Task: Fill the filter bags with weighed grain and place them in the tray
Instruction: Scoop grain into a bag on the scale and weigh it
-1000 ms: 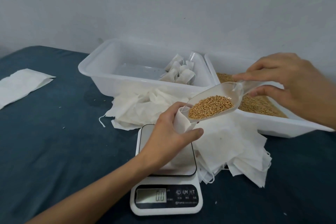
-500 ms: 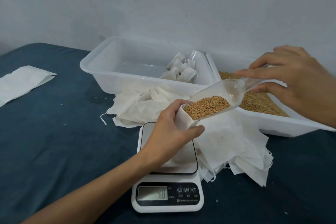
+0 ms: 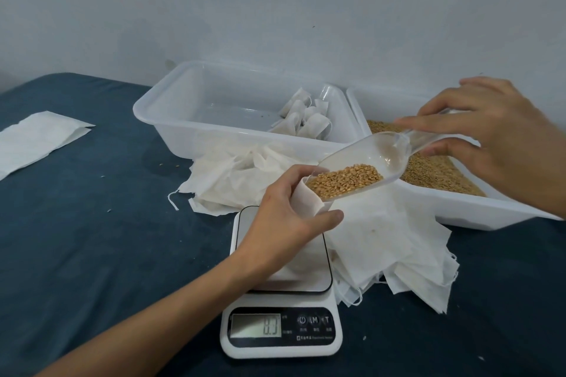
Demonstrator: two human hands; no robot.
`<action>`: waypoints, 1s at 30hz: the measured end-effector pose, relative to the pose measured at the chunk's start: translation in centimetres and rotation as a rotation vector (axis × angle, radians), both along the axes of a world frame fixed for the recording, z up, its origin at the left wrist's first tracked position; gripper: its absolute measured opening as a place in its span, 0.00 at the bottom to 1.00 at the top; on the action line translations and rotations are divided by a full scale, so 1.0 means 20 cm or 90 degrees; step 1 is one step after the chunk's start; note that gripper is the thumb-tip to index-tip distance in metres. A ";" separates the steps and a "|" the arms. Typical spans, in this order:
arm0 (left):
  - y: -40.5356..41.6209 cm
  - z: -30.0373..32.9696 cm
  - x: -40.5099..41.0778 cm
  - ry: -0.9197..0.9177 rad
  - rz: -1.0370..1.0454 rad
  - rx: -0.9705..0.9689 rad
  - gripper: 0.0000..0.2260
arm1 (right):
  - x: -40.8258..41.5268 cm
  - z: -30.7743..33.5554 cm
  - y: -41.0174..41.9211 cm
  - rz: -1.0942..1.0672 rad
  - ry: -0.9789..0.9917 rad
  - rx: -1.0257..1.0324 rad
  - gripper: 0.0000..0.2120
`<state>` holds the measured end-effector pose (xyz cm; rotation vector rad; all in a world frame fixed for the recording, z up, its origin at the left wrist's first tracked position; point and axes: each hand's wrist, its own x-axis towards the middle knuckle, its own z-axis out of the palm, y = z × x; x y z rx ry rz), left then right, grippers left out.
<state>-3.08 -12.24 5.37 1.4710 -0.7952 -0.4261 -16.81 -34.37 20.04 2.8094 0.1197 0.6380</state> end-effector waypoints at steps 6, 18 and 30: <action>0.00 0.01 0.00 -0.005 0.003 0.002 0.23 | 0.00 -0.01 -0.01 0.020 -0.013 -0.009 0.14; 0.00 0.01 0.00 0.001 -0.005 -0.003 0.22 | -0.01 -0.01 0.01 0.016 -0.019 -0.009 0.19; 0.01 0.02 -0.01 0.013 -0.004 -0.010 0.22 | 0.00 -0.01 0.01 0.006 -0.013 -0.010 0.16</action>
